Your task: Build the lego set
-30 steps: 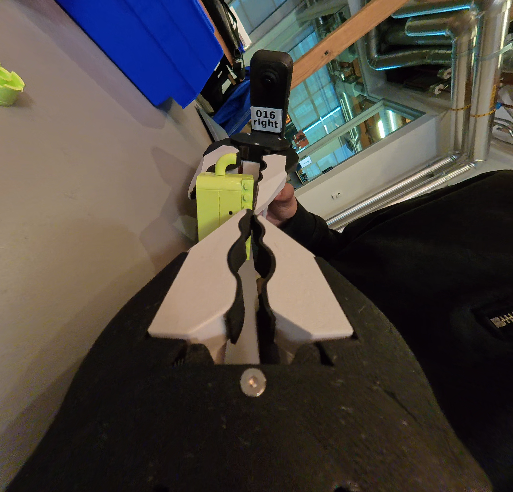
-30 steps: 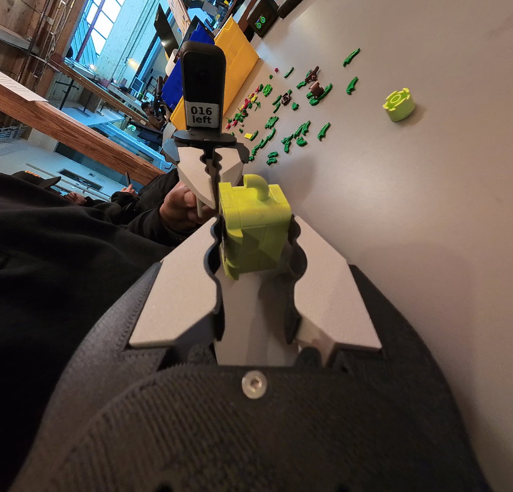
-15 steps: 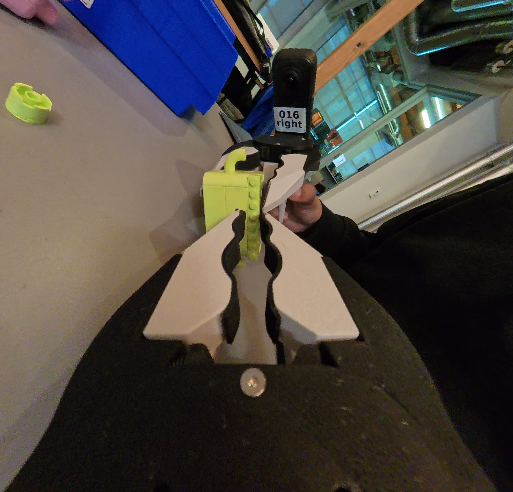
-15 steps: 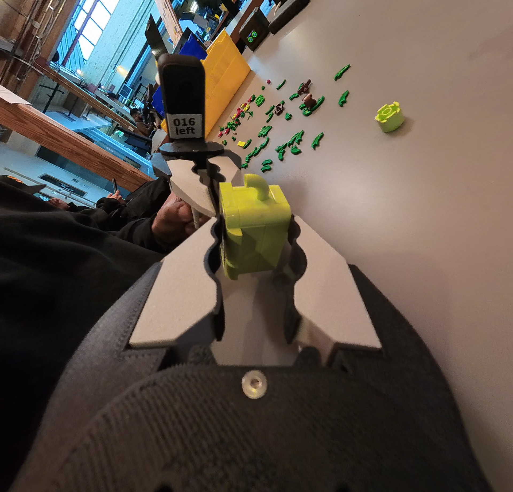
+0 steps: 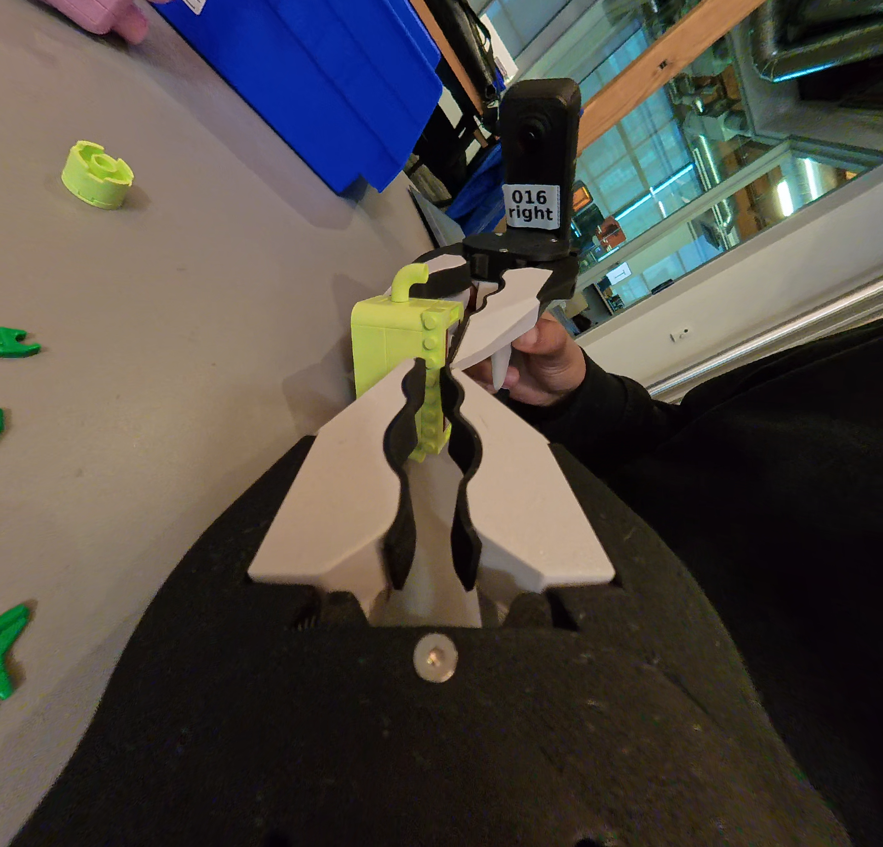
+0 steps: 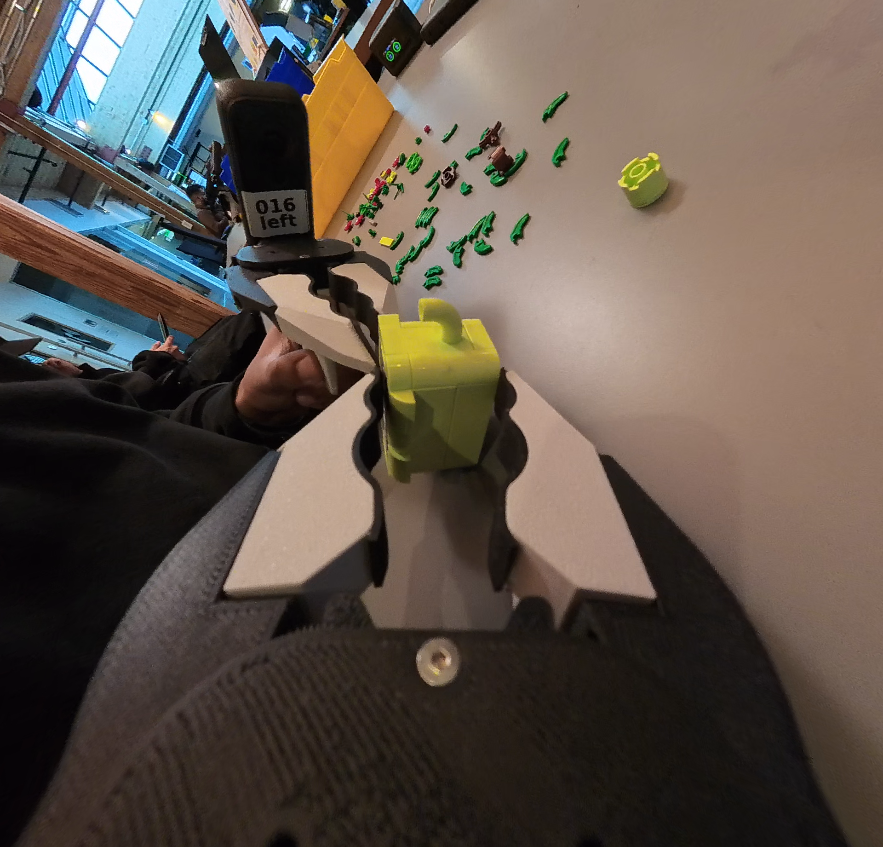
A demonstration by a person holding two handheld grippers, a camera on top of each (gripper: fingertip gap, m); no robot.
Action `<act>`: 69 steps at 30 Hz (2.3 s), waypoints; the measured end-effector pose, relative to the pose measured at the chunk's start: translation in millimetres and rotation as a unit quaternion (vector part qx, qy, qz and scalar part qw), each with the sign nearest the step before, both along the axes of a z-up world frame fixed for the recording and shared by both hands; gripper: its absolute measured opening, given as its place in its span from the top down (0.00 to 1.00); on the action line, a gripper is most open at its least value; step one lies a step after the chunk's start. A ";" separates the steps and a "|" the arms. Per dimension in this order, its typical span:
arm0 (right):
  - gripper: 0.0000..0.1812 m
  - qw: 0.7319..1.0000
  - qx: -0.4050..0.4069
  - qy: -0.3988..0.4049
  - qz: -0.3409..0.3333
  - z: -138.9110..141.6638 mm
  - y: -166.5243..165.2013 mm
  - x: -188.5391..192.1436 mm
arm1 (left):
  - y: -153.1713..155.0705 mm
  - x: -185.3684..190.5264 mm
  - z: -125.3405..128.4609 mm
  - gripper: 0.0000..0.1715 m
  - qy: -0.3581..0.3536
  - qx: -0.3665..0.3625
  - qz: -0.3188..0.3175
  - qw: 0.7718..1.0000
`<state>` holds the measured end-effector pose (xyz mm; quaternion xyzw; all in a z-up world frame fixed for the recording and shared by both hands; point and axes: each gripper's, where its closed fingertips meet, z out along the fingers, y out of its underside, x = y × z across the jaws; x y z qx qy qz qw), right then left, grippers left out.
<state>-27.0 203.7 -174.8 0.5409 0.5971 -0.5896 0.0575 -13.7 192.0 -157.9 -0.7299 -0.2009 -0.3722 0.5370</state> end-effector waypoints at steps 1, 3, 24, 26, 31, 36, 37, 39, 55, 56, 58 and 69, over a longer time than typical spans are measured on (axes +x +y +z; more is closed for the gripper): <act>0.75 1.000 -0.002 -0.002 0.000 -0.1 0.2 0.0 | -0.1 0.1 -0.2 0.97 -0.002 0.000 -0.001 1.000; 0.75 1.000 -0.007 -0.005 0.002 -0.3 0.2 0.0 | -0.3 0.2 -0.4 0.97 -0.009 -0.001 -0.004 1.000; 0.76 0.999 -0.041 -0.008 -0.029 3.4 29.3 -3.6 | -33.0 -26.3 4.3 1.00 -0.032 0.014 0.045 0.998; 0.76 0.999 -0.032 -0.011 -0.023 1.2 26.2 -3.6 | -30.5 -22.5 6.1 1.00 -0.040 0.020 0.033 0.998; 0.76 0.999 -0.026 -0.008 -0.018 1.0 17.6 -5.7 | -10.8 -4.1 1.4 0.88 -0.034 0.005 0.008 0.999; 0.76 1.000 -0.022 -0.008 -0.012 0.6 9.5 -6.4 | 5.0 2.8 -14.4 0.87 -0.008 -0.051 0.007 0.999; 0.76 1.000 -0.024 -0.009 -0.014 0.6 10.3 -6.5 | 5.0 1.7 -15.2 0.90 -0.006 -0.054 0.011 0.998; 0.76 0.999 -0.028 -0.011 -0.016 0.4 11.0 -6.8 | 4.2 1.6 -13.7 0.93 -0.012 -0.048 0.009 0.999; 0.76 0.999 -0.033 -0.013 -0.011 1.0 10.9 -6.2 | -0.6 -0.4 -10.7 0.98 -0.001 -0.039 0.015 0.999; 0.76 0.999 -0.033 -0.012 -0.010 1.1 10.7 -6.1 | -1.0 -1.1 -10.3 0.98 0.000 -0.038 0.018 0.999; 0.76 0.999 -0.040 -0.010 -0.019 2.9 14.7 -7.0 | -4.3 -7.9 -11.3 1.00 0.003 -0.042 0.038 0.998; 0.76 0.998 -0.053 -0.018 -0.019 2.9 19.7 -6.7 | -12.3 -2.2 -6.3 0.90 0.010 -0.025 0.006 1.000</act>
